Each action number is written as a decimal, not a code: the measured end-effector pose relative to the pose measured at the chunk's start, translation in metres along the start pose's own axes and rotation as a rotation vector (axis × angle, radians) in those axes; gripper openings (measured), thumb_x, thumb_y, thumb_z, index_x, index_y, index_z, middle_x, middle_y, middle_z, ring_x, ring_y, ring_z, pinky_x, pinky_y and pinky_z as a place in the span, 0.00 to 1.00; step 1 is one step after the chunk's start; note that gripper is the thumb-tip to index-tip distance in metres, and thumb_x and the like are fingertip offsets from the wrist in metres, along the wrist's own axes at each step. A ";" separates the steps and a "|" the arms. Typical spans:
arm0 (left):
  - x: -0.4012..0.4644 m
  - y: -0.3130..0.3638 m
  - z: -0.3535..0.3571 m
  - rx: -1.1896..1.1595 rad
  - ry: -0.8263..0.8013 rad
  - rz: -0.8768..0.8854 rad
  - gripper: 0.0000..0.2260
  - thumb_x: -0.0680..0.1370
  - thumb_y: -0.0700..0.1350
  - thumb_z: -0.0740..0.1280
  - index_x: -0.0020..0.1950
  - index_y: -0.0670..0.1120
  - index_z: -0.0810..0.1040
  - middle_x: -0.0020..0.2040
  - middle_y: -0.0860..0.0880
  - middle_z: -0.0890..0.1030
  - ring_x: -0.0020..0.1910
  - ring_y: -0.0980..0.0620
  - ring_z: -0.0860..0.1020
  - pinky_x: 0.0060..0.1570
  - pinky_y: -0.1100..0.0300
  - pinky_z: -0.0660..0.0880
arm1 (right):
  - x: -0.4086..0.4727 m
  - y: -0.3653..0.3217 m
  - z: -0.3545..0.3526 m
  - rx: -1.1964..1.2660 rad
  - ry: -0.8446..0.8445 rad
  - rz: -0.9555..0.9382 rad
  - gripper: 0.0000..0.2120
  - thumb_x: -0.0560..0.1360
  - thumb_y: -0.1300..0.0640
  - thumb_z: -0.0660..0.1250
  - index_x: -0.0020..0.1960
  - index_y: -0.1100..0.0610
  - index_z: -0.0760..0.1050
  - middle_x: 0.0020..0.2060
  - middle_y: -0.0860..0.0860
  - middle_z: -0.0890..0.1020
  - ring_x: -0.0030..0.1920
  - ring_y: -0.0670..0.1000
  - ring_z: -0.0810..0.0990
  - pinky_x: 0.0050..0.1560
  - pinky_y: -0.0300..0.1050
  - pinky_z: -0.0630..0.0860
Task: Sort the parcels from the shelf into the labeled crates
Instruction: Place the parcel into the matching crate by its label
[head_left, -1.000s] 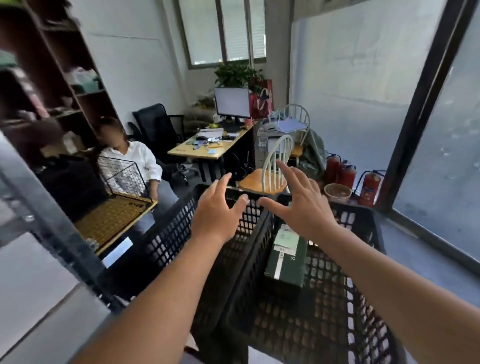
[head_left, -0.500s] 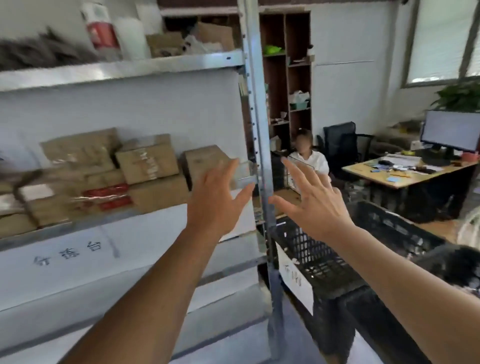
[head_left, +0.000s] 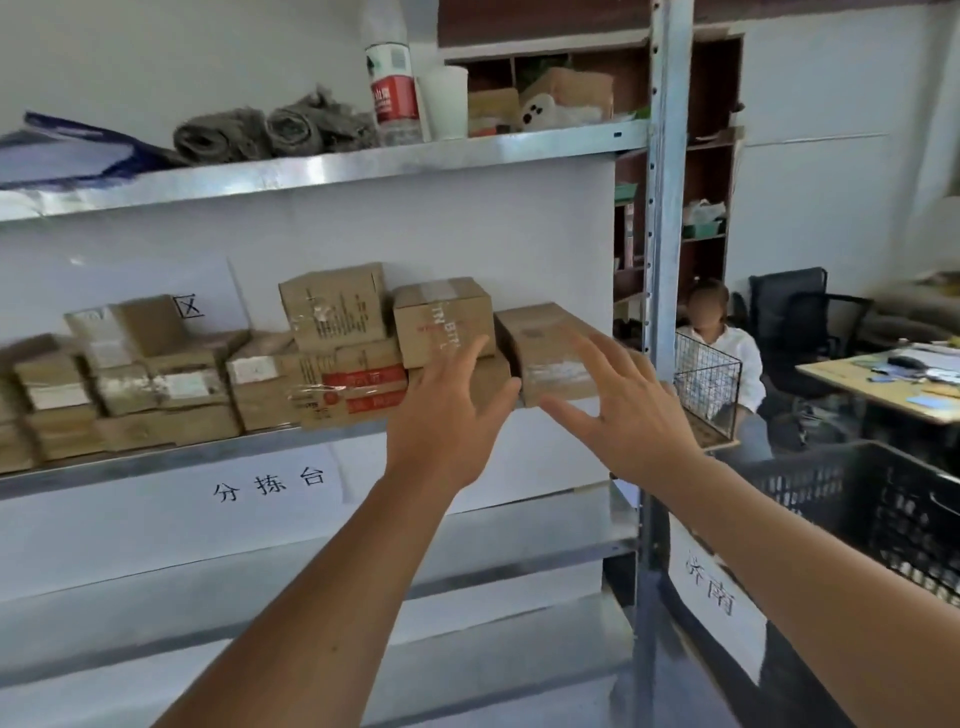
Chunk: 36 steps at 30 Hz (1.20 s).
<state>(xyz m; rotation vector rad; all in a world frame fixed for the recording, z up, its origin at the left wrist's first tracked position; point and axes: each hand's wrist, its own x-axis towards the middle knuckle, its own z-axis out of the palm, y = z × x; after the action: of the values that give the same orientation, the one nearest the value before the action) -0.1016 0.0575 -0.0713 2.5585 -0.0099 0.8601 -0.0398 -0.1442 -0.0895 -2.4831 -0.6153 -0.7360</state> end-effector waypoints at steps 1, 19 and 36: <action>0.001 0.002 0.006 -0.023 -0.011 0.006 0.30 0.83 0.68 0.58 0.83 0.61 0.61 0.84 0.55 0.64 0.81 0.50 0.65 0.74 0.46 0.69 | 0.002 0.003 0.003 -0.004 0.003 0.012 0.38 0.75 0.21 0.49 0.81 0.34 0.46 0.81 0.45 0.60 0.78 0.57 0.62 0.69 0.68 0.70; 0.133 0.033 0.115 0.152 -0.192 -0.286 0.27 0.83 0.72 0.46 0.77 0.65 0.67 0.50 0.51 0.83 0.54 0.43 0.83 0.52 0.49 0.77 | 0.145 0.121 0.056 0.240 -0.133 0.179 0.40 0.75 0.22 0.51 0.81 0.38 0.52 0.76 0.51 0.69 0.73 0.60 0.71 0.66 0.64 0.74; 0.169 0.027 0.133 -0.120 -0.194 -0.414 0.23 0.86 0.52 0.60 0.81 0.61 0.62 0.50 0.55 0.80 0.41 0.54 0.78 0.33 0.58 0.67 | 0.178 0.135 0.066 0.645 -0.386 0.522 0.14 0.80 0.43 0.65 0.58 0.52 0.77 0.51 0.51 0.82 0.49 0.53 0.82 0.48 0.54 0.86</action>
<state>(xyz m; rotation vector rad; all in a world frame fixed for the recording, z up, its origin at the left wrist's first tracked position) 0.1070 0.0012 -0.0573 2.3955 0.3833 0.4392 0.1921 -0.1643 -0.0747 -2.0267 -0.2424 0.1377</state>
